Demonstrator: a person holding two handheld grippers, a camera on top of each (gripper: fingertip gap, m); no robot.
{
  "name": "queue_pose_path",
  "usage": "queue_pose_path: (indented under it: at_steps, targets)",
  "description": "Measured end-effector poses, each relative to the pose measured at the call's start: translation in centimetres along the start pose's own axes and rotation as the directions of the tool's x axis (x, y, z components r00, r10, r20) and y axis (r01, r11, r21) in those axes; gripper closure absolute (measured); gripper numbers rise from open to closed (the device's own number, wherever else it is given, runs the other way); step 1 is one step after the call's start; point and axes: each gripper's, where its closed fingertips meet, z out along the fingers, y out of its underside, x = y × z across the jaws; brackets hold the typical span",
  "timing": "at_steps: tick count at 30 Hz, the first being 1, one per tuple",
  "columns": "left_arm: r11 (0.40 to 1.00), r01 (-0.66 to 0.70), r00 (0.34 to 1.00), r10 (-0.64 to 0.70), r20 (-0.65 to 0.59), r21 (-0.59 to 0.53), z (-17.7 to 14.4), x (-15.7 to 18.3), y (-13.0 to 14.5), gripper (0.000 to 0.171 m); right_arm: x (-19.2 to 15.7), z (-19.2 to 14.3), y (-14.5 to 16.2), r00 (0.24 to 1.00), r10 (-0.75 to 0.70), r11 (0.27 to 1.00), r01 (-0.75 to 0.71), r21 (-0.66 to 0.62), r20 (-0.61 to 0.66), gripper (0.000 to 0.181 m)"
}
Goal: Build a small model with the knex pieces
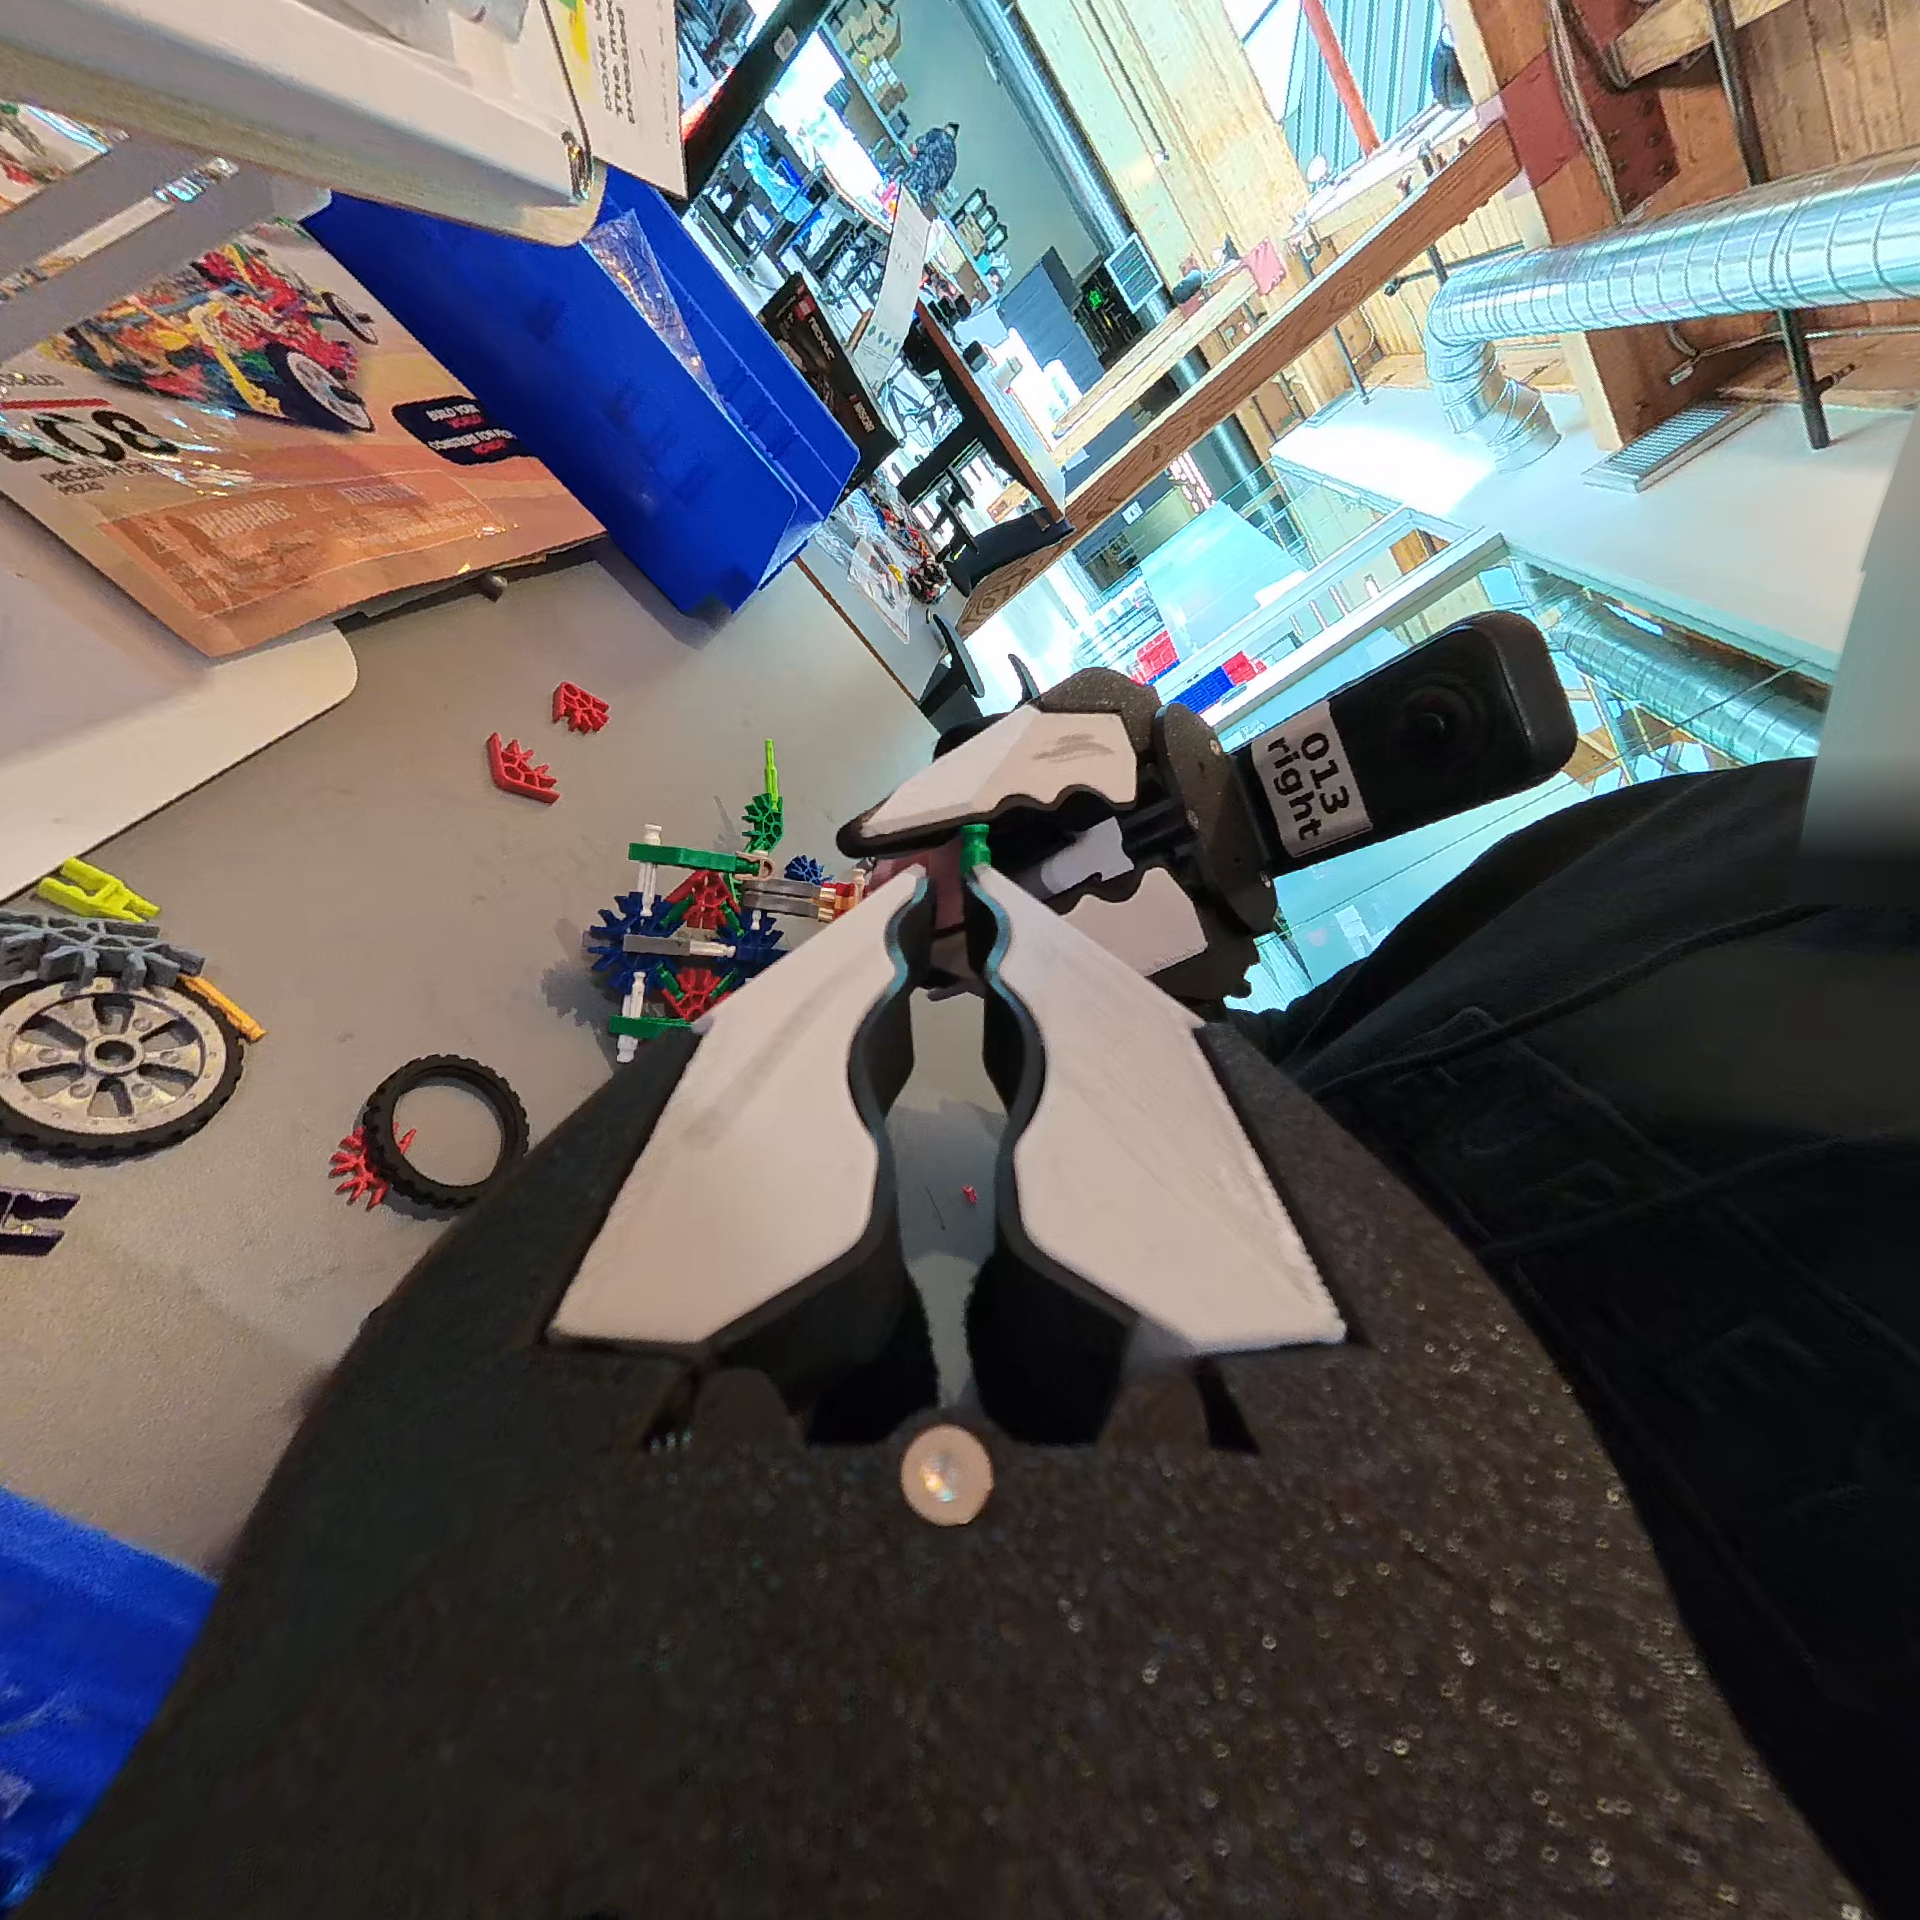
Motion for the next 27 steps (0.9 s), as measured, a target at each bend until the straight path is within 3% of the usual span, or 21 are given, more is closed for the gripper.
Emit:
queue_pose_path:
  at_steps: [19, 27]
  targets:
    - [0.998, -0.046, 0.998, 0.048, 0.046, -0.034, 0.3, -0.2, 0.1, 0.168, 0.3, -1.4, 0.3, 1.0, -0.01, 1.0, 0.009, -0.021, -0.017, 0.163]
    - [0.978, -0.156, 0.979, 0.172, 0.11, -0.141, 1.3, -1.1, -0.6, 0.167, 4.2, -5.5, 3.4, 0.993, -0.011, 0.992, -0.003, -0.129, -0.115, 0.163]
